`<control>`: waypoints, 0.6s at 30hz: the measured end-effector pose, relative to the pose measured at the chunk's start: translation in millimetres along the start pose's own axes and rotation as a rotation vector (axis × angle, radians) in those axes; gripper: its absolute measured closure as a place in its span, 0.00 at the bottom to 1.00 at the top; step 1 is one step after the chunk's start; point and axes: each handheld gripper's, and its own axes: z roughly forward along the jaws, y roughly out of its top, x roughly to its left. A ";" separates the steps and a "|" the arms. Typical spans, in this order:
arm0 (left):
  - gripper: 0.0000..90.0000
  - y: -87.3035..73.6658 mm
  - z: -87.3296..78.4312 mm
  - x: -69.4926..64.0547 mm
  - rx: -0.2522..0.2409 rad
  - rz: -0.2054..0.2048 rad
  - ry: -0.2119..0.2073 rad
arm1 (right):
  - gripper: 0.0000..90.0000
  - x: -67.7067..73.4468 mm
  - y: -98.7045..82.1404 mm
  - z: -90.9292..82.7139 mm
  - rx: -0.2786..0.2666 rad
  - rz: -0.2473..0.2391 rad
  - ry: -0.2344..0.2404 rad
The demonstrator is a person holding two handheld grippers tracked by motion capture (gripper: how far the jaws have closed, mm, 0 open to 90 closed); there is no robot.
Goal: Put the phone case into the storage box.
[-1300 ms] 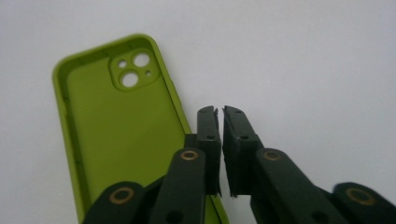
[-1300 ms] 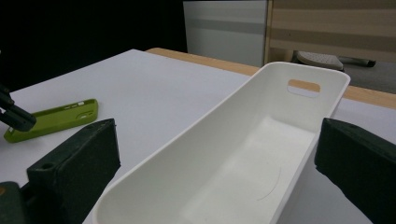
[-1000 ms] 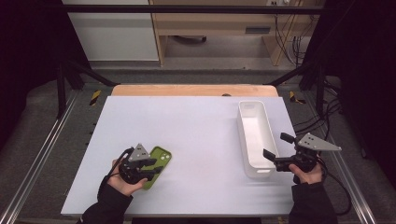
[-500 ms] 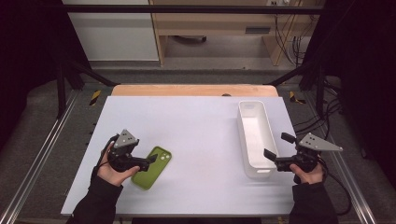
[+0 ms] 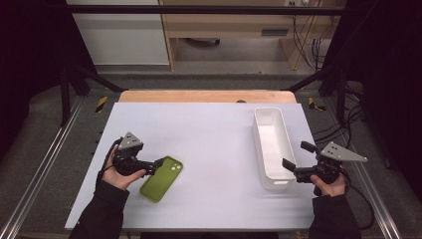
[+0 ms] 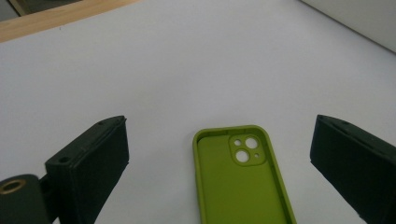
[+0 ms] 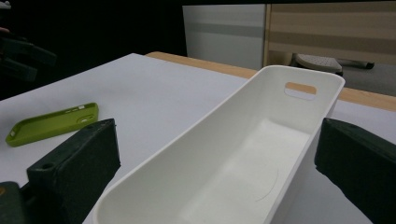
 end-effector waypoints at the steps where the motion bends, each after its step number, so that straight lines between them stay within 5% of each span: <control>1: 0.05 -1.4 0.8 1.2 0.000 -0.004 0.000 | 0.01 0.0 -0.4 0.6 0.003 -0.002 -0.001; 18: 0.05 -23.1 15.7 8.7 0.072 -0.014 -0.002 | 0.01 -0.5 -0.3 0.6 0.002 -0.001 0.000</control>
